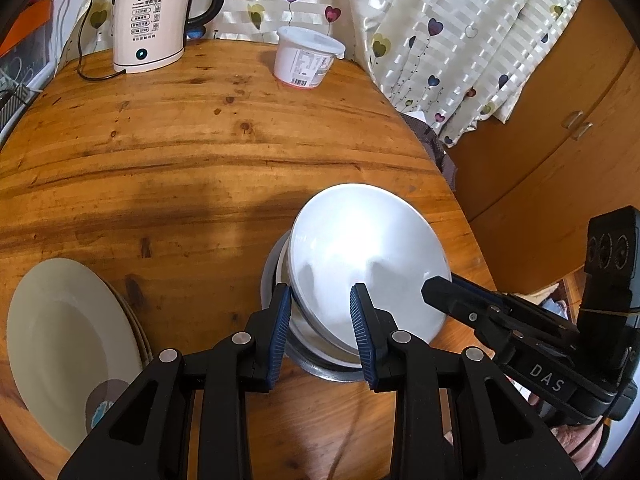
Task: Organize plates and bowls
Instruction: 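Lower the held white bowl into the steel bowl stack with the right gripper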
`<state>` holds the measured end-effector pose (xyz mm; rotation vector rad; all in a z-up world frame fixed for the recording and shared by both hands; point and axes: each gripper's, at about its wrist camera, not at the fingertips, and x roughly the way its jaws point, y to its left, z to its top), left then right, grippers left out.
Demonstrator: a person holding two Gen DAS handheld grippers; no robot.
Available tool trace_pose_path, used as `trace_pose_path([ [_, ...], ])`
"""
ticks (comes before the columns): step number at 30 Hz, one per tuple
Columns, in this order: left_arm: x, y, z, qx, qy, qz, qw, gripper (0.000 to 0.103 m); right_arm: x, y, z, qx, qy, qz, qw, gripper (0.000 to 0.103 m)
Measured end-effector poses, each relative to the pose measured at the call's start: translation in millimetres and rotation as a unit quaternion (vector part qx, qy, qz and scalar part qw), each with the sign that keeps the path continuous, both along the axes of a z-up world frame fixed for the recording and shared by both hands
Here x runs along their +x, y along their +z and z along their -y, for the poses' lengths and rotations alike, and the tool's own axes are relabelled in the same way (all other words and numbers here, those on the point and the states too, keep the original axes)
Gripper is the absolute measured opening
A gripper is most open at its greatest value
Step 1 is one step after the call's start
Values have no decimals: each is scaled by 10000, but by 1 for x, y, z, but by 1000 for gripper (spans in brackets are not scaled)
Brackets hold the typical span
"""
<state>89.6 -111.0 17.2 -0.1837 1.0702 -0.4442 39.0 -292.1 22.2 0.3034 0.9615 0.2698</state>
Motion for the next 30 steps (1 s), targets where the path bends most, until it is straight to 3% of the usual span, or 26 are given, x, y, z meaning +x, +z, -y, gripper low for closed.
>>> trace_pose_path([
  [19,-1,-5,-1,7,14,-19,10000,32,3,-6,-6,-193,52,2,9998,22],
  [30,-1,1,-1,5,56,239,9997,32,1,1,-3,-207,41,138,9997,22],
])
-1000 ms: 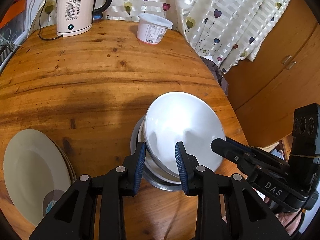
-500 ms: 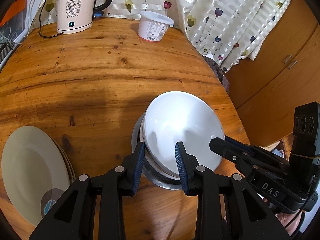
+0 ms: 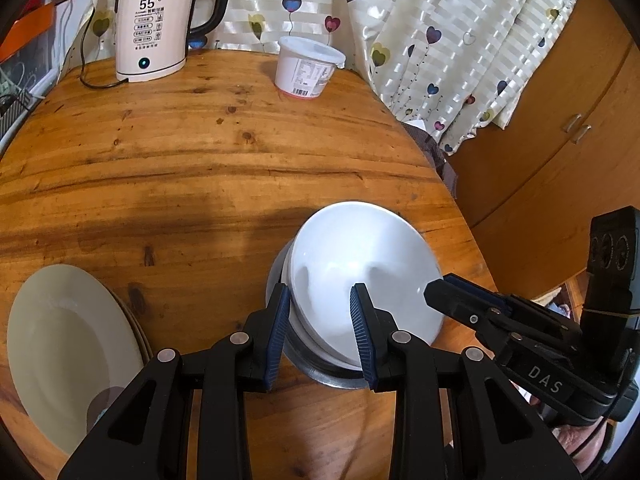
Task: Organize plates and bowls
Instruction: 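Lower the held white bowl into the steel bowl stack with the right gripper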
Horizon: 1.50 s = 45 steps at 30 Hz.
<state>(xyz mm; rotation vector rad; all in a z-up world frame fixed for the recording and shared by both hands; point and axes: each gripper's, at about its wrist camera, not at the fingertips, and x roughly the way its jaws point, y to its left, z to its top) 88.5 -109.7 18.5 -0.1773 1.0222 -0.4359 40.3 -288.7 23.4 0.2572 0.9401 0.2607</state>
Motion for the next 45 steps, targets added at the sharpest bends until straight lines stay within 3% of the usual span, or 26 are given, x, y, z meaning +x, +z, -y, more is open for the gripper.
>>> trace_pose_path([
  [22,-4,-2,6,254,-35,251,9994,32,-1,2,-2,-137,54,115,9998,22],
  [45,-6,0,-7,33,16,270,9996,32,-3,5,5,8,47,149,9999,22],
])
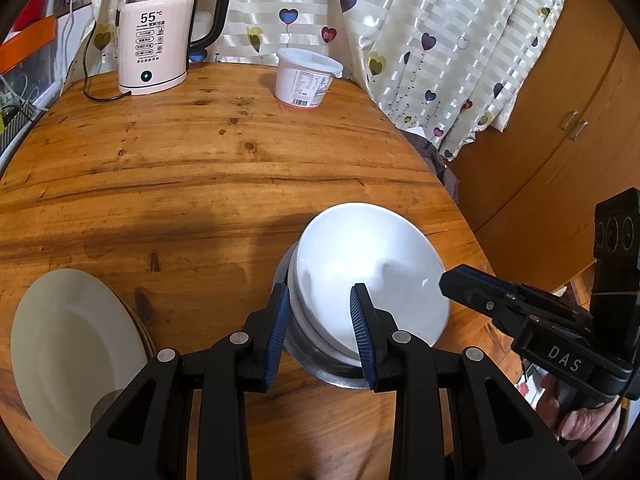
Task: Organize plates and bowls
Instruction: 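Lower the held white bowl into the steel bowl stack with the right gripper, then open the right gripper and release the white bowl onto the stack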
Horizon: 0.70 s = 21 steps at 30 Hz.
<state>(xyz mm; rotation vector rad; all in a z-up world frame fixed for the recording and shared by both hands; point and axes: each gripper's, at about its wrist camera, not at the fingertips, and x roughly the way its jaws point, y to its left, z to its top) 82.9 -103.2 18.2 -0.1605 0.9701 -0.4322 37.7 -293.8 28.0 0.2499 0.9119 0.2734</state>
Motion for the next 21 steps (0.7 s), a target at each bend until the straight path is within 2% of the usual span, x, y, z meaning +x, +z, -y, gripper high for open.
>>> trace_pose_path([
  [21,-7,-5,-18,-180,159,68,9997,32,-9,0,14,194,7,71,9998,22],
])
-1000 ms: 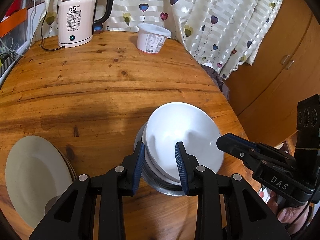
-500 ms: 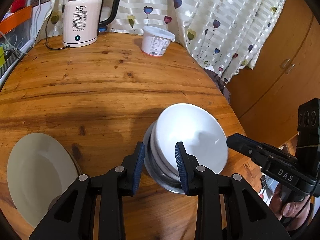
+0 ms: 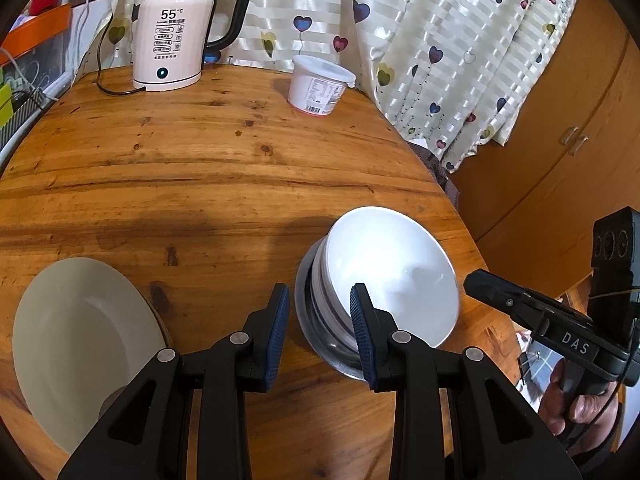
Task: Organize plates and bowls
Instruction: 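Open the right gripper and release the white bowl onto the stack, then grasp the rim of the steel bowl stack with the right gripper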
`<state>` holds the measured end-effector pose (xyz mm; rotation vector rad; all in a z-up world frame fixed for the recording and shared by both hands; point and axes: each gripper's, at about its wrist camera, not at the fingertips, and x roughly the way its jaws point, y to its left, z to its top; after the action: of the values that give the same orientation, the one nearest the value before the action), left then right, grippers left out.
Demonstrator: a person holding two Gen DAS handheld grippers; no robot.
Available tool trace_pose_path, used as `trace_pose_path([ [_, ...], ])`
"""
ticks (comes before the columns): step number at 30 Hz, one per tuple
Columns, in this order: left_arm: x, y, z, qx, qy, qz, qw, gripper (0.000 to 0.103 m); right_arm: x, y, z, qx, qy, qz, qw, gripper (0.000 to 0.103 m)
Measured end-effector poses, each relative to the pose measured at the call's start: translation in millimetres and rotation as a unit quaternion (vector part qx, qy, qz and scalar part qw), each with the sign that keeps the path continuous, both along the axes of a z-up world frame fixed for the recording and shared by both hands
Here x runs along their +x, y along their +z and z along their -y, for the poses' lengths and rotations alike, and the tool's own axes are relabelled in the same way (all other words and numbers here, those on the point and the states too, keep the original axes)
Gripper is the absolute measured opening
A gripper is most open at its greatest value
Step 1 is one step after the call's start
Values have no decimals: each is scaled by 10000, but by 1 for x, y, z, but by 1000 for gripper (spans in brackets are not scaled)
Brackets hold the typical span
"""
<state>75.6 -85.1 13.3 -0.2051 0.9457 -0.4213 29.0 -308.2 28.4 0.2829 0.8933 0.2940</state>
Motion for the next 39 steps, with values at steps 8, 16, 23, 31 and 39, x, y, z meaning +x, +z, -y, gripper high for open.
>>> trace_pose_path([
  [8,-4,-1,-3,22,-41,85,10000,32,-6,-1,1,-44,101,162,9998,39],
  [16,-14,0,-8,42,-20,157,9999,32,-10,-5,4,112,218,134,9996,42],
  [23,-22,-7,-10,114,-38,124,9999,32,-16,-10,12,195,169,52,9997,42],
  [31,-30,-18,-10,195,-19,21,9998,32,-21,-20,19,367,184,-114,9991,42],
  [39,-34,-26,-9,242,-30,-65,9997,32,-23,-29,20,454,202,-301,9983,42],
])
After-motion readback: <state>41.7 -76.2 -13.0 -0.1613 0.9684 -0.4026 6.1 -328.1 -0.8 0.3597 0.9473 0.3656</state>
